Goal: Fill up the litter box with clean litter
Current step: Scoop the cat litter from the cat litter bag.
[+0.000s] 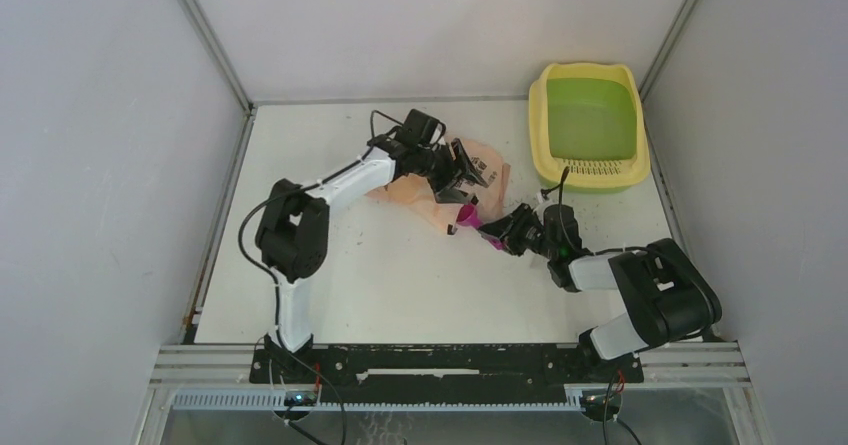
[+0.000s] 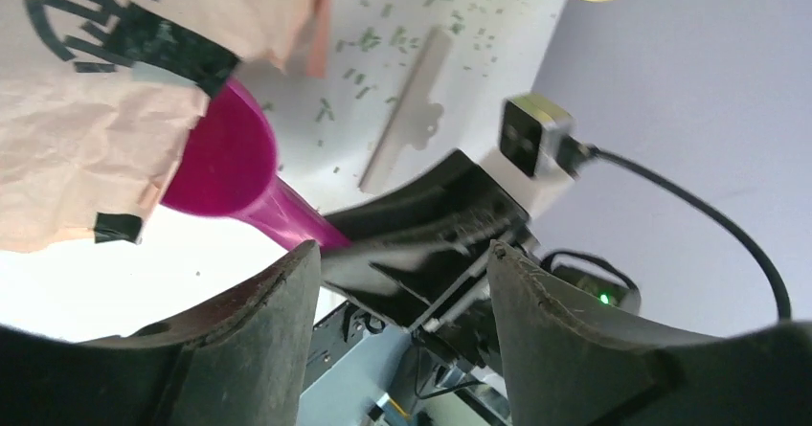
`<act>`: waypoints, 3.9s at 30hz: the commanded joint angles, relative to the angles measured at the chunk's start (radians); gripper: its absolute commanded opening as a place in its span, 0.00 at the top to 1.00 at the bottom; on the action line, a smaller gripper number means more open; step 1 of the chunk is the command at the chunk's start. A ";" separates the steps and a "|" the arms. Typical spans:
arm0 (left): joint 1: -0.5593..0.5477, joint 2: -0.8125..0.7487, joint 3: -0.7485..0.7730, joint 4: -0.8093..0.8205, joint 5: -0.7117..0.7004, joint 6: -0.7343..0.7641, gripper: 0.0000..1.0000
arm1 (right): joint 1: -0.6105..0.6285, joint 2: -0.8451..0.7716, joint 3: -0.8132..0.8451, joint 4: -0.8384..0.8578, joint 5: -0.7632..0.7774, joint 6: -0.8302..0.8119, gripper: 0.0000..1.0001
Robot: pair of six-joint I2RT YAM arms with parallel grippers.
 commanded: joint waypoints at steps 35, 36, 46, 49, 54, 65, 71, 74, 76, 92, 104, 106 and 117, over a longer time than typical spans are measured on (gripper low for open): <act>0.483 0.041 0.156 -0.137 -0.424 0.223 0.31 | -0.086 0.274 0.273 0.601 -0.293 0.249 1.00; 0.485 0.065 0.180 -0.148 -0.428 0.227 0.31 | -0.083 0.282 0.285 0.570 -0.288 0.238 1.00; 0.458 0.176 0.286 -0.201 -0.430 0.261 0.33 | -0.070 0.257 0.426 -0.136 -0.227 -0.018 1.00; 0.433 0.198 0.291 -0.206 -0.432 0.270 0.33 | -0.054 0.252 0.454 -0.226 -0.241 -0.061 1.00; 0.383 0.224 0.309 -0.235 -0.457 0.299 0.34 | -0.035 0.297 0.464 -0.175 -0.341 -0.036 1.00; 0.325 0.070 -0.007 -0.143 -0.480 0.321 0.34 | 0.005 0.313 0.416 0.047 -0.471 0.018 1.00; 0.290 -0.076 -0.272 -0.009 -0.452 0.302 0.34 | 0.008 0.235 0.295 0.107 -0.500 0.016 1.00; 0.256 -0.129 -0.347 0.017 -0.455 0.299 0.34 | 0.017 0.173 0.239 0.129 -0.502 0.010 1.00; 0.241 -0.161 -0.379 0.027 -0.456 0.296 0.34 | 0.025 0.132 0.222 0.124 -0.494 0.001 1.00; 0.229 -0.294 -0.423 0.010 -0.487 0.299 0.34 | 0.000 -0.115 0.228 -0.532 -0.317 -0.285 1.00; 0.228 -0.233 -0.348 0.005 -0.481 0.291 0.34 | -0.013 -0.147 0.293 -0.843 -0.066 -0.362 1.00; 0.227 -0.208 -0.333 0.004 -0.480 0.289 0.34 | -0.004 -0.125 0.298 -0.801 -0.045 -0.337 1.00; 0.205 -0.103 -0.301 0.023 -0.403 0.296 0.65 | 0.077 0.077 0.409 -0.656 -0.040 -0.283 1.00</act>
